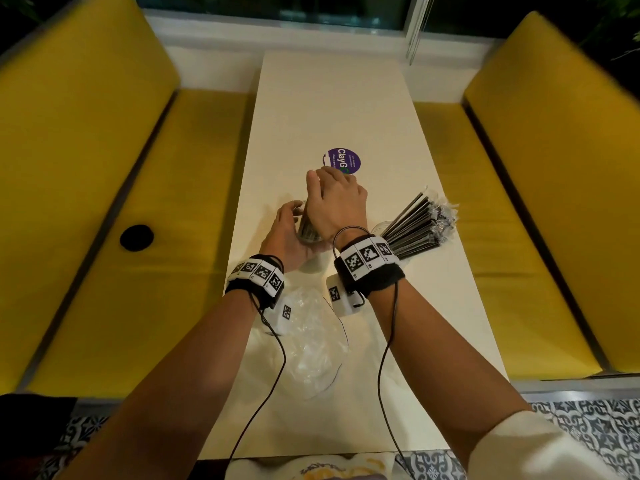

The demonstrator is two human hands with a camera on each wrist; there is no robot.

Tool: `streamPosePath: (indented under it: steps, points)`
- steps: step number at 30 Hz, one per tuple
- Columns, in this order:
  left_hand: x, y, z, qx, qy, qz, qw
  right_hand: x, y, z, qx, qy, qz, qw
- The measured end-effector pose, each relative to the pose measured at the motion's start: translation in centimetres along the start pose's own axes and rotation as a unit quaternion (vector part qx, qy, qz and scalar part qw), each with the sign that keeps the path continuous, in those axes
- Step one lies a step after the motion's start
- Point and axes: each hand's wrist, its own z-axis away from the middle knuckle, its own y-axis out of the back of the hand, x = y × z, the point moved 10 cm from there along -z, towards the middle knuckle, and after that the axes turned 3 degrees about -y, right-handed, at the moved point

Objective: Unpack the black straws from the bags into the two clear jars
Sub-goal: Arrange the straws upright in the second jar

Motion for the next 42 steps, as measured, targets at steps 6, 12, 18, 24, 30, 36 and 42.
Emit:
streamPosePath:
  steps: [6,12,18,24,30,36,42]
  points:
    - [0.3,0.2,0.3,-0.002,-0.004,-0.005,1.000,-0.4,-1.3,0.9,-0.017,0.101,0.017,0.995]
    - [0.1,-0.3,-0.4,-0.015,-0.004,0.001,1.000,-0.4,-0.6,0.9,0.032,0.087,-0.008,0.996]
    - [0.5,0.1,0.0,-0.009,-0.010,-0.020,1.000,-0.3,-0.1,1.1,0.085,0.081,-0.041,0.992]
    - [1.2,0.6,0.4,-0.008,-0.029,-0.072,0.997,0.1,-0.3,1.6,0.095,0.034,-0.020,0.995]
    - [-0.2,-0.1,-0.2,-0.022,-0.003,-0.027,0.999,-0.1,-1.0,0.9,0.000,0.078,0.050,0.996]
    - [-0.4,-0.2,-0.6,-0.025,-0.002,-0.029,0.999,-1.4,0.2,1.8,0.042,0.143,0.028,0.988]
    - [-1.0,-0.2,-1.0,-0.019,-0.004,-0.010,1.000,-0.5,-1.2,2.1,0.010,0.124,0.068,0.990]
